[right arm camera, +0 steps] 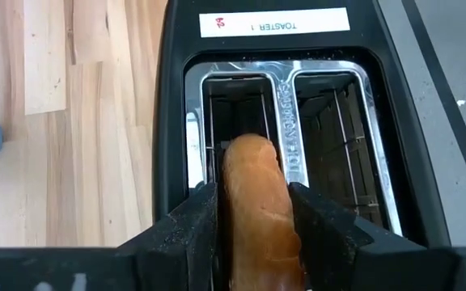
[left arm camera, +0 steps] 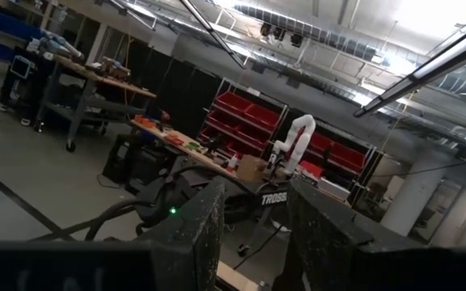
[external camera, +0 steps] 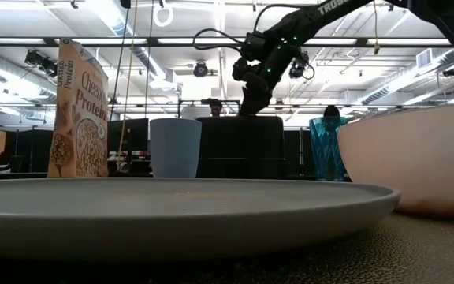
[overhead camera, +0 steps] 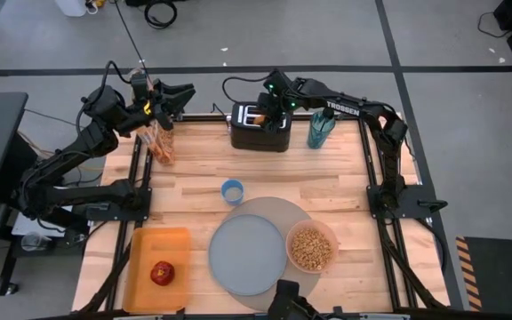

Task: Arrange a breakfast setting
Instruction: Put the bagel bread from the toaster on the gray plate

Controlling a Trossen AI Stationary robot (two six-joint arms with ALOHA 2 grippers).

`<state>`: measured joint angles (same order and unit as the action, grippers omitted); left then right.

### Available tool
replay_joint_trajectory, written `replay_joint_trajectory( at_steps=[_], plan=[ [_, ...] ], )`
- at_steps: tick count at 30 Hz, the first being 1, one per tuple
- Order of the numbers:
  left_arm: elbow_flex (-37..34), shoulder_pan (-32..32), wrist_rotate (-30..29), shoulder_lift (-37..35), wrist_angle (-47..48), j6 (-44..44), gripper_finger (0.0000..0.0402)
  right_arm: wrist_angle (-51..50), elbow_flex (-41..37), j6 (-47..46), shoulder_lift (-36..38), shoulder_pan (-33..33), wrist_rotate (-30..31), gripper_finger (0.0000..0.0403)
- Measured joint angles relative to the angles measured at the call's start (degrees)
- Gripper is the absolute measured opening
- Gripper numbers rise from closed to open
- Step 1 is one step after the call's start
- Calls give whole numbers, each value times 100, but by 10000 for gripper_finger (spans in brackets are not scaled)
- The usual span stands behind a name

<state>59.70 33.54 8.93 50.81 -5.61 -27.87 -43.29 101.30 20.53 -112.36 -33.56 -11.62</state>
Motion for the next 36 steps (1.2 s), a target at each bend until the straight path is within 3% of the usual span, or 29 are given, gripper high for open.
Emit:
replay_joint_trajectory(
  at_steps=[36],
  plan=[
    [0,0,181,0,28,58,144,-11,0,-87,0,0,-3,154]
  ],
)
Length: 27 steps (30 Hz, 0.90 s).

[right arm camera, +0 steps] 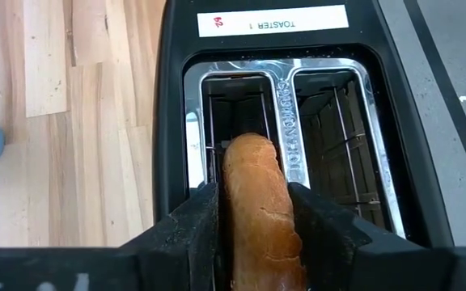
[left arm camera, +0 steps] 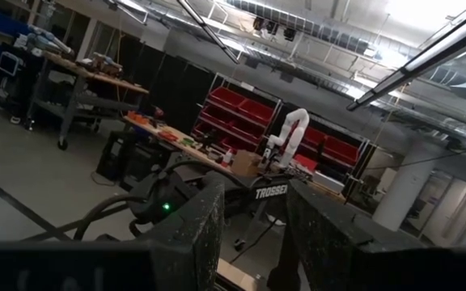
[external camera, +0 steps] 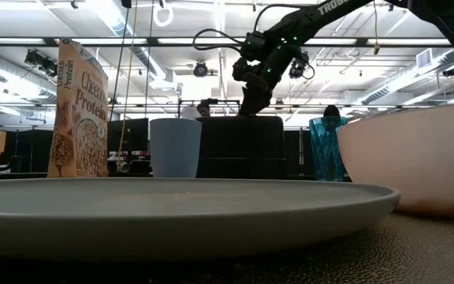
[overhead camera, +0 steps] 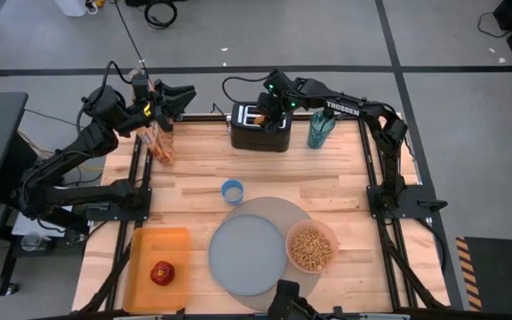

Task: Arrange a breakfast setting
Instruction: Put the bagel bread from the toaster on the gray plate

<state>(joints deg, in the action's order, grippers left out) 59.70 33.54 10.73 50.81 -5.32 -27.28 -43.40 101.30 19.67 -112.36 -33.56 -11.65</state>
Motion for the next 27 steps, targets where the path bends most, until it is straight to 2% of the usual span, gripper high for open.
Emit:
replay_joint_trajectory(
  at_steps=[27],
  plan=[
    [2,0,51,0,74,65,144,-7,0,-1,-2,2,-3,143]
  ],
)
